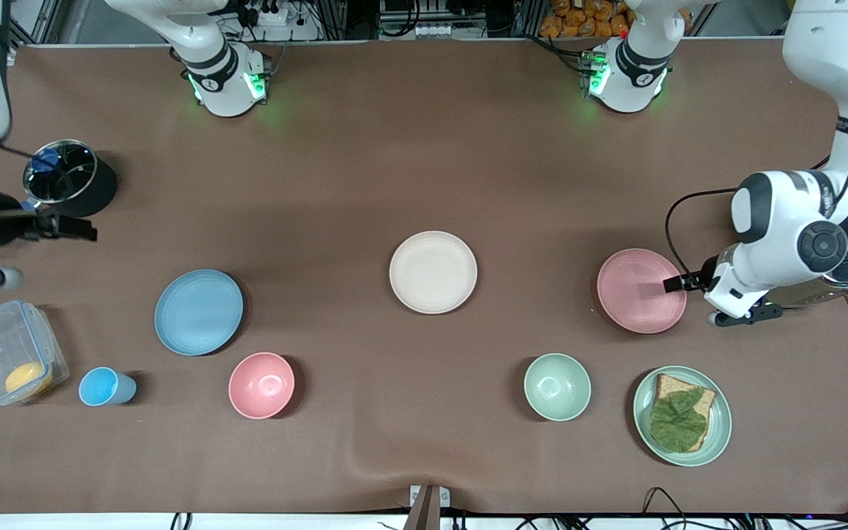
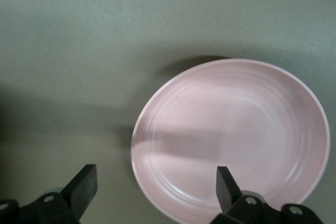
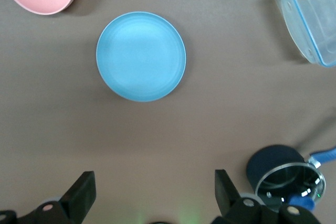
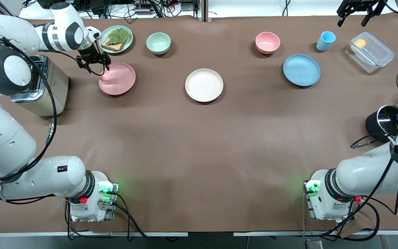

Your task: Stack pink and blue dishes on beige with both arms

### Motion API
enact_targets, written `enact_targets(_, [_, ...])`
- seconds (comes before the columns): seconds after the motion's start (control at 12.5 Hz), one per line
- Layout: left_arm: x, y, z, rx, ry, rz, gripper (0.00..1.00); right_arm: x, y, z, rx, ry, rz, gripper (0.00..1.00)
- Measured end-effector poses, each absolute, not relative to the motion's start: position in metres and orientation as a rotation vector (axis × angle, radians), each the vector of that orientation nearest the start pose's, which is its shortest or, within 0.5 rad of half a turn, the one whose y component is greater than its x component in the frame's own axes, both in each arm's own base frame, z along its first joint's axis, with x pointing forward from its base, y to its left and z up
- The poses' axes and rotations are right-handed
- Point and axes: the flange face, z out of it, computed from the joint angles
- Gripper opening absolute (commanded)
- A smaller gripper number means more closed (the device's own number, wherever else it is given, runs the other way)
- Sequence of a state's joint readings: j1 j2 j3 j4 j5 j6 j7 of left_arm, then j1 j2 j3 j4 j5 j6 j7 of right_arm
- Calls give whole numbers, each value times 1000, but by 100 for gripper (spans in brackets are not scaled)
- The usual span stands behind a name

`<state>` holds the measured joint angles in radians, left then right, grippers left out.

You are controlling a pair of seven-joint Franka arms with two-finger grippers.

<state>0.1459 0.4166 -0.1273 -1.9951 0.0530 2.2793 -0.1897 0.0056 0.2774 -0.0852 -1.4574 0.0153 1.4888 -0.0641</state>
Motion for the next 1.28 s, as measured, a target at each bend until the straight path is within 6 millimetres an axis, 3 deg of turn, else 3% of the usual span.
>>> enact_targets(0.4, [594, 15, 207, -3113, -335, 208, 100, 628, -53, 455, -3094, 35, 447, 100])
enact_targets(0.8, [591, 35, 183, -3114, -396, 213, 100, 619, -69, 387, -3087, 36, 441, 100])
enact_targets(0.88, [591, 40, 181, -3114, -410, 213, 93, 616, -72, 374, -3084, 42, 440, 100])
enact_targets(0.96, [591, 43, 181, -3114, -417, 213, 78, 613, -74, 363, -3084, 48, 437, 100])
enact_targets(1.2, [591, 42, 181, -3114, -417, 211, 7, 604, -83, 336, -3085, 76, 412, 100])
enact_targets(1.28, [591, 42, 181, -3115, -417, 209, 0, 601, -86, 326, -3080, 89, 402, 100])
